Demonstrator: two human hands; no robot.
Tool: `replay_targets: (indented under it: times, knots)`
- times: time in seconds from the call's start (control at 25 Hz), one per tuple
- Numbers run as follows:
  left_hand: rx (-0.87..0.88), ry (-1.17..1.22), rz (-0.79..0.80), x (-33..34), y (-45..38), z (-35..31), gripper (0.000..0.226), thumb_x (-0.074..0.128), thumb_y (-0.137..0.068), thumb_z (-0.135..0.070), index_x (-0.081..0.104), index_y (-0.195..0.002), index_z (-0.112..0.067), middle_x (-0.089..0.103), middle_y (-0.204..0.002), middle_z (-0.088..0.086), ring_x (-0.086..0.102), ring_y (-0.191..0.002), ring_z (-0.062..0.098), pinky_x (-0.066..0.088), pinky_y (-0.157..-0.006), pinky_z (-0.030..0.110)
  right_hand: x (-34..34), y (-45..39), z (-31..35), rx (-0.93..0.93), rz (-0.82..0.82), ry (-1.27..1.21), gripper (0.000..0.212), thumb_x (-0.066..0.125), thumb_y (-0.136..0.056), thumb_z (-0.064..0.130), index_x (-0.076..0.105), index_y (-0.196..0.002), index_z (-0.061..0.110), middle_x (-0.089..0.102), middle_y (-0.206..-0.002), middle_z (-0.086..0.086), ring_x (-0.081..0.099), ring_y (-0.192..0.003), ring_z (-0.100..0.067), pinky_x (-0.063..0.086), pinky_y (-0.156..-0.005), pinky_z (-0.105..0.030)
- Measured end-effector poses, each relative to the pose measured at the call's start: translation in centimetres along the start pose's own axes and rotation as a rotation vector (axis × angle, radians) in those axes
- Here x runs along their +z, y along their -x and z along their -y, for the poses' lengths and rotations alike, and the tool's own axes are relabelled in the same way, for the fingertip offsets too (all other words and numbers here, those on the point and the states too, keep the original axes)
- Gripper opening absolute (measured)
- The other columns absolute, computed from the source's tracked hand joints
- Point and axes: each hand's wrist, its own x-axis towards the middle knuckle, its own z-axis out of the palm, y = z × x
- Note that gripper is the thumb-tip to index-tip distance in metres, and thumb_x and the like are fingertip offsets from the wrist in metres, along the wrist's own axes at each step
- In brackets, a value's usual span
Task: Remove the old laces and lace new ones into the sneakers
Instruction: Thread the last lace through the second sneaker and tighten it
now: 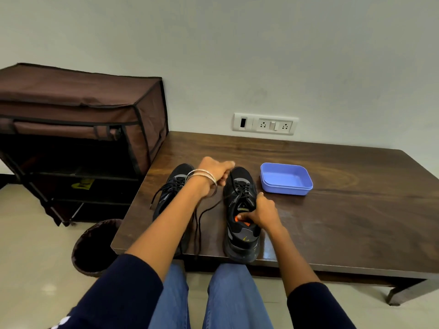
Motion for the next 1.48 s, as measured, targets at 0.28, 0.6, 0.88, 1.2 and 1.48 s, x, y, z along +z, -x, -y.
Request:
replay_targets:
  times: [0.28,0.6,0.88,1.2,1.48]
  knots:
    - [-0.23,0.733,0.218,1.7,3.1,-5.5,0.029,0.039,-0.102,-0.019,0.055,-0.078,-0.011,0.068,-0.056,0.004,0.066,-0.047,0.015,0.051,-0.069,0.033,-5.5,3.0,3.8,-0.183,0.041,-1.128,0.029,0.054,-0.096,0.035,0.068,-0.1,0.01,0.073,-0.093,-0.007,0.069,-0.09,-0.02,0.051,-0.073,-0.025]
    - [-0.196,1.131,-0.044,0.4,1.2,-3.0,0.025,0.029,-0.104,-0.01,0.05,-0.094,0.0,0.068,-0.071,0.01,0.066,-0.081,0.025,0.051,-0.082,0.038,-5.9,3.5,0.3,-0.164,0.08,-1.05,0.02,0.05,-0.098,0.005,0.069,-0.096,-0.001,0.057,-0.068,-0.005,0.042,-0.051,-0.01,0.044,-0.052,-0.021]
    - [0.007,-0.473,-0.269,1.4,1.9,0.5,0.022,0.055,-0.092,-0.02,0.062,-0.098,0.0,0.064,-0.103,0.016,0.061,-0.093,0.033,0.049,-0.079,0.038,-5.0,2.4,0.8,-0.091,-0.29,-0.901,0.009,0.073,-0.084,0.009,0.07,-0.078,0.002,0.069,-0.069,-0.011,0.058,-0.051,-0.011,0.048,-0.048,-0.018]
    - [0.428,-0.305,-0.072,3.1,1.8,2.5,0.007,0.07,-0.083,-0.011,0.076,-0.086,-0.008,0.069,-0.069,0.004,0.06,-0.055,0.01,0.053,-0.068,0.025,-3.6,1.8,2.6,-0.169,-0.262,-0.899,0.012,0.071,-0.085,0.004,0.068,-0.096,0.0,0.072,-0.079,-0.015,0.07,-0.068,-0.017,0.057,-0.063,-0.024]
    - [0.187,-0.61,-0.156,5.1,1.8,6.1,0.01,0.066,-0.079,-0.03,0.072,-0.075,-0.023,0.07,-0.083,0.003,0.066,-0.082,0.027,0.052,-0.066,0.031,0.2,1.3,0.0,-0.116,-0.219,-0.087,0.036,0.08,-0.075,0.019,0.07,-0.109,0.015,0.07,-0.1,-0.005,0.064,-0.097,-0.024,0.053,-0.083,-0.037]
